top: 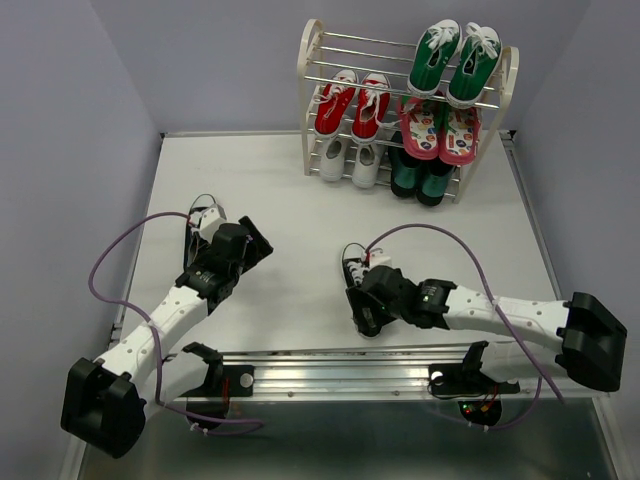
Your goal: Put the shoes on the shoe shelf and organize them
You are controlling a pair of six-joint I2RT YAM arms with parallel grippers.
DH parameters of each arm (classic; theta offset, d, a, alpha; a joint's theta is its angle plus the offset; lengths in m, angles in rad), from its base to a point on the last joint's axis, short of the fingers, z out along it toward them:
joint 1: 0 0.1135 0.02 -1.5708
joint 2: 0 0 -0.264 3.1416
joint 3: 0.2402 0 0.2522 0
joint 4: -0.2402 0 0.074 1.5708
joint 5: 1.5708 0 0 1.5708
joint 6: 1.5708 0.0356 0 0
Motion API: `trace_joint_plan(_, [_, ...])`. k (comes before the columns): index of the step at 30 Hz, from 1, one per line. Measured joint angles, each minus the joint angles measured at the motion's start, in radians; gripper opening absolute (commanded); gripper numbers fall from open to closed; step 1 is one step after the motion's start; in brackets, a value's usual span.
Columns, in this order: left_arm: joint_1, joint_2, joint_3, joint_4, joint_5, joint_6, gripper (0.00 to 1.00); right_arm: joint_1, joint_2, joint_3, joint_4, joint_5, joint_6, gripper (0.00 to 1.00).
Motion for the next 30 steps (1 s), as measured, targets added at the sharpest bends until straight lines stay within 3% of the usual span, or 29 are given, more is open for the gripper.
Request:
trace_joint_plan(1, [0.0, 0.0, 0.0, 0.0, 0.0, 0.0, 0.99, 0.0, 0.022, 0.0, 0.0, 0.0, 0.0, 0.99])
trace_joint_plan(3, [0.0, 0.0, 0.0, 0.0, 0.0, 0.0, 0.99, 0.0, 0.051, 0.001, -0.002, 0.008, 0.005, 0.88])
trace_joint_plan(4, [0.0, 0.0, 0.0, 0.0, 0.0, 0.0, 0.99, 0.0, 0.06, 0.002, -0.003, 0.014, 0.008, 0.61])
trace_joint_plan(5, [0.0, 0.0, 0.0, 0.0, 0.0, 0.0, 0.99, 0.0, 0.077, 0.003, -0.004, 0.025, 0.017, 0.42])
trace_joint_plan(6, [0.0, 0.0, 0.0, 0.0, 0.0, 0.0, 0.99, 0.0, 0.085, 0.005, -0.007, 0.034, 0.02, 0.29])
trace_joint_plan(7, [0.0, 0.0, 0.0, 0.0, 0.0, 0.0, 0.99, 0.0, 0.093, 0.009, -0.005, 0.04, 0.039, 0.08])
trace_joint_plan(8, [0.0, 0.001, 0.0, 0.0, 0.0, 0.0, 0.99, 0.006, 0.098, 0.014, -0.007, 0.05, 0.05, 0.01])
trace_joint_plan(15, [0.0, 0.001, 0.0, 0.0, -0.001, 0.0, 0.99, 0.021, 0.1, 0.032, -0.031, 0.105, 0.053, 0.01])
trace_joint_plan(23, [0.0, 0.01, 0.0, -0.003, -0.011, 0.004, 0.99, 0.026, -0.002, 0.08, -0.027, 0.197, -0.116, 0.01])
trace_joint_plan(30, [0.0, 0.007, 0.0, -0.013, -0.032, 0.004, 0.99, 0.026, 0.019, 0.373, 0.018, 0.34, -0.306, 0.01])
